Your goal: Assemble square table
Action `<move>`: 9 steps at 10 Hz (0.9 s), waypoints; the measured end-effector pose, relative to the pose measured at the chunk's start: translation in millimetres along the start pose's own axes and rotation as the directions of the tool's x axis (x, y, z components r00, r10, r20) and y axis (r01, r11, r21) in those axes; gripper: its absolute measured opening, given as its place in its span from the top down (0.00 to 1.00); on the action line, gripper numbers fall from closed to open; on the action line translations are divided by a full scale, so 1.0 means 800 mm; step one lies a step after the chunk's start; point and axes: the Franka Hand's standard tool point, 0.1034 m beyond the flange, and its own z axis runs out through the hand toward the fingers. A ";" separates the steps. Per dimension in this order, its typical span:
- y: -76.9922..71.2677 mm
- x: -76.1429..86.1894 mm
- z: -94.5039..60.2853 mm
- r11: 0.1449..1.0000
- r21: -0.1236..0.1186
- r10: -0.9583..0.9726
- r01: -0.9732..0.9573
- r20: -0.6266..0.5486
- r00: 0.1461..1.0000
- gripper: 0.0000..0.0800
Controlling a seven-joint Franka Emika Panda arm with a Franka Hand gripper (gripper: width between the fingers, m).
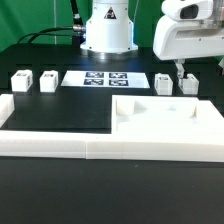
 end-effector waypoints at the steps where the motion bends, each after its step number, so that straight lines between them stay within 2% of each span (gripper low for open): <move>1: 0.000 -0.003 0.001 1.000 -0.003 -0.001 0.001 0.015 1.000 0.19; 2: 0.002 -0.008 0.002 1.000 -0.012 0.001 0.000 0.080 0.997 0.19; 3: -0.004 -0.019 0.007 0.999 -0.017 0.032 -0.029 0.168 0.985 0.19; 5: -0.024 -0.038 0.022 0.998 -0.004 0.057 -0.058 0.300 0.952 0.19; 7: -0.035 -0.047 0.027 0.999 -0.018 0.034 -0.029 0.411 0.911 0.19; 8: -0.033 -0.045 0.027 0.999 -0.016 0.037 -0.033 0.449 0.893 0.19; 9: -0.031 -0.051 0.027 0.999 -0.024 0.040 -0.032 0.520 0.853 0.19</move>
Offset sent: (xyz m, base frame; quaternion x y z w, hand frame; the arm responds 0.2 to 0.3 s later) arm -0.0386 0.0261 -0.0121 0.0327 -0.1670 0.0819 0.9820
